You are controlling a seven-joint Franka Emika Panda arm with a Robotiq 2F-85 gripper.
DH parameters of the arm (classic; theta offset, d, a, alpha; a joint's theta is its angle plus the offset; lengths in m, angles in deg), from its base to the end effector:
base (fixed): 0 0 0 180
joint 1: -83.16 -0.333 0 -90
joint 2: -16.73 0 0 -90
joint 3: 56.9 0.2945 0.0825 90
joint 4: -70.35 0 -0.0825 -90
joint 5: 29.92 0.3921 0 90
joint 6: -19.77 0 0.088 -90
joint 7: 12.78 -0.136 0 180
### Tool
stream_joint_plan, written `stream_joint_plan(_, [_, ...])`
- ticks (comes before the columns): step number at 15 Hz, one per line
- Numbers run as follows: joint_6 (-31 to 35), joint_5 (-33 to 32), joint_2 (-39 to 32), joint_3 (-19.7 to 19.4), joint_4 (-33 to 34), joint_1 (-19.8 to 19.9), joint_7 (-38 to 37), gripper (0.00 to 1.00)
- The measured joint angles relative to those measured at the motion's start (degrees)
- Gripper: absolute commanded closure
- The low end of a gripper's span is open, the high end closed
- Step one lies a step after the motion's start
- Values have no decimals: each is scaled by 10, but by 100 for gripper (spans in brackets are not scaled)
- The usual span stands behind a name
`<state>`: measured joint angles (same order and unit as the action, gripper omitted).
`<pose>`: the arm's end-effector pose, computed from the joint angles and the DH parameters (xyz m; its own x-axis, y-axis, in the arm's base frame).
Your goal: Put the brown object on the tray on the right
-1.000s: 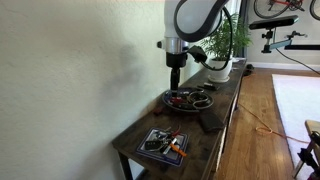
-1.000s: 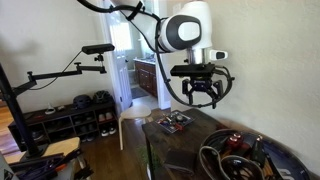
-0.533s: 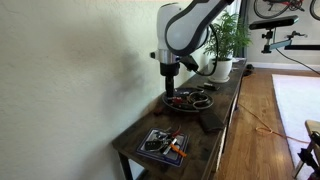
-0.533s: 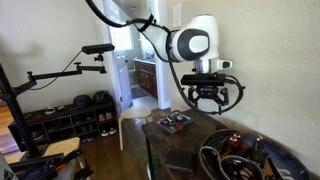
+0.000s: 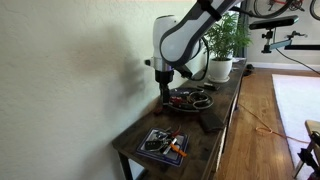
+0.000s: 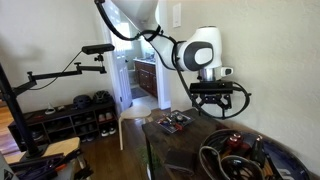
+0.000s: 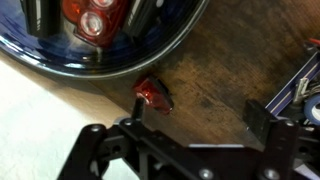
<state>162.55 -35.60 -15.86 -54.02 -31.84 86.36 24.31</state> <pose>0.6707 -0.0066 0.1971 0.7545 0.6508 0.0848 0.6409 -0.7584 0.1184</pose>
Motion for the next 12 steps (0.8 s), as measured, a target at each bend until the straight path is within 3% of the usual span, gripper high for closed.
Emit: stream_joint_plan(12, [31,2,-77,22,64,37,69,0])
